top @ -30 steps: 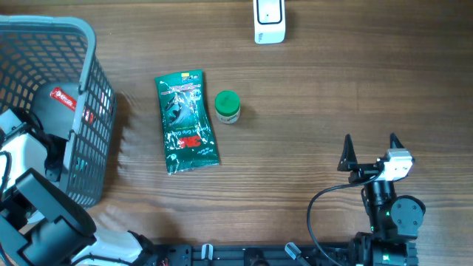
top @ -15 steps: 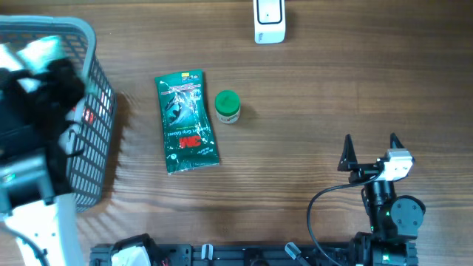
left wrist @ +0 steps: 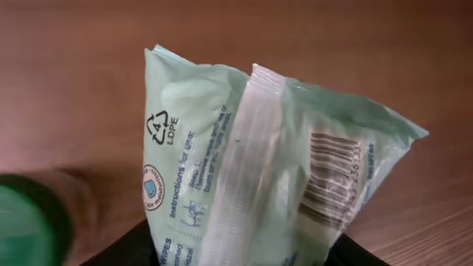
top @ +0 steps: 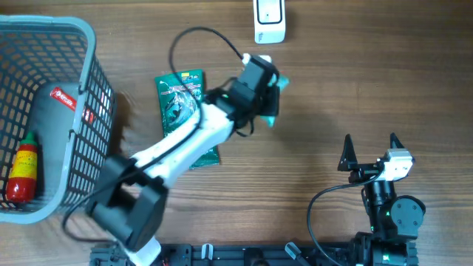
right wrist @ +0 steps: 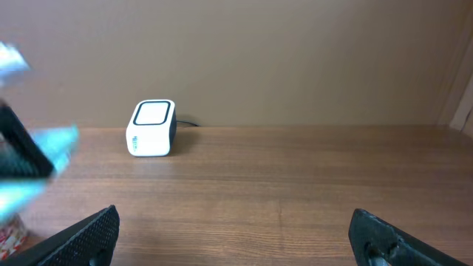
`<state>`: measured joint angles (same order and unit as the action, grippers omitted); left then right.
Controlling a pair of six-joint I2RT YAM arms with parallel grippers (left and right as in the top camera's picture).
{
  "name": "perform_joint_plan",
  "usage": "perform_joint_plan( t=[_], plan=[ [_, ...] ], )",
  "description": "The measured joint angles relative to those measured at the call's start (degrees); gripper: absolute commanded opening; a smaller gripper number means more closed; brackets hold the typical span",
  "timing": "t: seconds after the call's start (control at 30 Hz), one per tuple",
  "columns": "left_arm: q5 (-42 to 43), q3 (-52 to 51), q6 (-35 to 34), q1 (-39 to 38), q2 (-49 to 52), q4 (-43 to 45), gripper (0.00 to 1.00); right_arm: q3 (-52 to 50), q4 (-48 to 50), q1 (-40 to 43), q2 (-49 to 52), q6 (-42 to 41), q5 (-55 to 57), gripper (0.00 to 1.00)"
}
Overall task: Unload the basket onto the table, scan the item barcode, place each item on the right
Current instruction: 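Place the wet-wipe pack on the table right of the jar, then grasp the red Nescafe stick in the basket with the left gripper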
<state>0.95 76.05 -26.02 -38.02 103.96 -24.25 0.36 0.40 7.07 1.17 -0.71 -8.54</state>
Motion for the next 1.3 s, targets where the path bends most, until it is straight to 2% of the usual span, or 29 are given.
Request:
perform_joint_plan(
  t=[0.07, 0.17, 0.33, 0.47, 0.5, 0.57, 0.6, 0.67, 0.7, 0.77, 0.87, 0.97, 1.17, 1.3],
  plan=[
    [0.0, 0.0, -0.3, -1.1, 5.2, -0.7, 0.74, 0.0, 0.0, 0.0, 0.0, 0.0, 0.0, 1.00],
    [0.5, 0.0, -0.2, -1.4, 6.5, 0.4, 0.83, 0.0, 0.0, 0.0, 0.0, 0.0, 0.0, 1.00],
    [1.0, 0.7, 0.3, 0.2, 4.2, -2.4, 0.82, 0.0, 0.0, 0.0, 0.0, 0.0, 0.0, 1.00],
    [1.2, 11.0, 0.5, 15.6, -11.0, -12.5, 0.77, 0.0, 0.0, 0.0, 0.0, 0.0, 0.0, 1.00],
    [0.8, 12.8, 0.5, 22.2, -16.1, -14.5, 0.73, 0.0, 0.0, 0.0, 0.0, 0.0, 0.0, 1.00],
    [-0.8, 14.4, 0.1, 33.8, -23.0, -16.8, 0.71, 0.0, 0.0, 0.0, 0.0, 0.0, 0.0, 1.00],
    [-2.0, 14.8, -0.4, 42.7, -27.2, -20.1, 0.69, 0.0, 0.0, 0.0, 0.0, 0.0, 0.0, 1.00],
    [-2.1, 15.0, -1.3, 50.5, -28.5, -24.7, 0.66, 0.0, 0.0, 0.0, 0.0, 0.0, 0.0, 1.00],
    [-2.7, 14.6, -1.9, 59.3, -25.9, -28.9, 0.66, 0.0, 0.0, 0.0, 0.0, 0.0, 0.0, 1.00],
    [-2.4, 14.4, -2.2, 64.1, -21.5, -32.0, 0.57, 0.0, 0.0, 0.0, 0.0, 0.0, 0.0, 1.00],
    [-2.6, 14.2, -2.8, 68.4, -12.9, -32.8, 0.53, 0.0, 0.0, 0.0, 0.0, 0.0, 0.0, 1.00],
    [-2.5, 14.0, -3.0, 68.8, -4.0, -32.8, 0.55, 0.0, 0.0, 0.0, 0.0, 0.0, 0.0, 1.00],
    [0.0, 14.0, -3.2, 68.7, 4.2, -29.5, 0.58, 0.0, 0.0, 0.0, 0.0, 0.0, 0.0, 1.00],
    [0.4, 14.0, -3.2, 67.2, 7.5, -27.7, 0.56, 0.0, 0.0, 0.0, 0.0, 0.0, 0.0, 1.00]
  ],
)
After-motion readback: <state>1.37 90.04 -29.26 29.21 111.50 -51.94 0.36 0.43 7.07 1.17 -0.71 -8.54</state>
